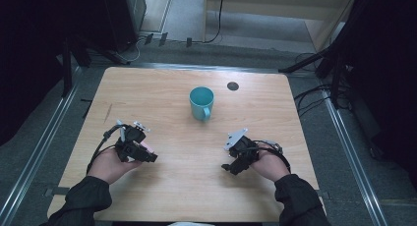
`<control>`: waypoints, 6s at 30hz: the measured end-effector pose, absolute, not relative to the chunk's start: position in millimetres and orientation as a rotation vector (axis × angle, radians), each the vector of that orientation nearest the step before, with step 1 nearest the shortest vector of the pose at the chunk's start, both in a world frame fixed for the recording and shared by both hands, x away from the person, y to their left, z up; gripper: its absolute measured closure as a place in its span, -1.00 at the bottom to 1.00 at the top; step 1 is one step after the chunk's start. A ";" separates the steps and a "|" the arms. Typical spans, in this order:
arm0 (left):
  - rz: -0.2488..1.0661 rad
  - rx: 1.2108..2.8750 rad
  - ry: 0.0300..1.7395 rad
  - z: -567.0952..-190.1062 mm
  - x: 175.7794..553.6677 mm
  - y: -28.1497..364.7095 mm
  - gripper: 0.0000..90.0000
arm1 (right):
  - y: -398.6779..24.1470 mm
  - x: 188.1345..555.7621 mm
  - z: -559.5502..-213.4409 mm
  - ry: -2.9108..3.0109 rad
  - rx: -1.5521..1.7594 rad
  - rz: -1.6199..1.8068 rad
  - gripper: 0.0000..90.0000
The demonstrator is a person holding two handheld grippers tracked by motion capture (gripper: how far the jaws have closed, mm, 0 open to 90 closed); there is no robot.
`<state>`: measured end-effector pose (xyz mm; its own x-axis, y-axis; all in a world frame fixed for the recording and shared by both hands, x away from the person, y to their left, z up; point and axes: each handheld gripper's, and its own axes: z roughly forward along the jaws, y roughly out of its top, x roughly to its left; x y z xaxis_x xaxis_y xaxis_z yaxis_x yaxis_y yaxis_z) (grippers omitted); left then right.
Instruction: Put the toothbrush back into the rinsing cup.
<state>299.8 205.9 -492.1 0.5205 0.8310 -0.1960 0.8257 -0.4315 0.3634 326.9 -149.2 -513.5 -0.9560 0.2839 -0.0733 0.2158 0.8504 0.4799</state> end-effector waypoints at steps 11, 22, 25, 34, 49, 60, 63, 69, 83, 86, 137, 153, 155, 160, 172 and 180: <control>0.037 2.341 1.364 -492.6 297.4 213.6 -0.04 | -147.3 326.6 -514.3 2.899 0.389 0.707 -0.57; 0.096 2.353 1.395 -487.8 296.5 219.0 0.30 | -142.5 328.2 -514.7 2.910 0.360 0.708 -0.57; 0.087 2.351 1.416 -489.1 296.2 220.4 0.34 | -140.9 328.7 -514.8 2.912 0.355 0.709 -0.57; 0.079 2.326 1.445 -487.1 298.4 225.7 0.45 | -140.0 328.2 -514.8 2.914 0.353 0.697 -0.57; 0.104 2.328 1.429 -484.1 306.7 229.8 0.58 | -144.4 325.7 -513.3 2.896 0.383 0.717 -0.59; 0.092 2.366 1.429 -492.0 335.0 222.1 0.93 | -157.5 317.7 -514.5 2.888 0.431 0.713 -0.59; 0.090 2.372 1.435 -493.3 340.4 219.4 0.97 | -161.7 315.1 -514.6 2.883 0.451 0.713 -0.59; 0.072 2.379 1.436 -497.9 347.1 214.5 0.98 | -167.4 312.0 -515.2 2.877 0.477 0.712 -0.59; 0.056 2.395 1.448 -503.5 349.2 213.6 0.98 | -168.3 311.0 -515.3 2.880 0.473 0.716 -0.59; 0.056 2.400 1.447 -504.1 349.4 213.1 0.98 | -168.1 311.2 -515.3 2.881 0.478 0.714 -0.59; 0.027 2.361 1.591 -510.6 331.3 248.0 0.96 | -144.9 322.8 -514.5 2.912 0.360 0.721 -0.59; 0.030 2.306 1.663 -508.8 319.7 269.7 0.95 | -132.3 328.7 -514.4 2.930 0.310 0.715 -0.59; 0.029 2.298 1.671 -508.5 318.6 272.3 0.95 | -130.9 329.6 -514.3 2.932 0.303 0.719 -0.59; 0.026 2.284 1.688 -507.6 315.8 277.4 0.95 | -128.2 330.4 -514.4 2.939 0.299 0.716 -0.59; 0.017 2.218 1.735 -501.7 312.6 286.5 0.85 | -125.8 331.3 -514.3 2.945 0.289 0.710 -0.59; 0.063 2.144 1.820 -492.6 322.9 291.8 0.56 | -126.4 332.1 -515.6 2.947 0.296 0.705 -0.59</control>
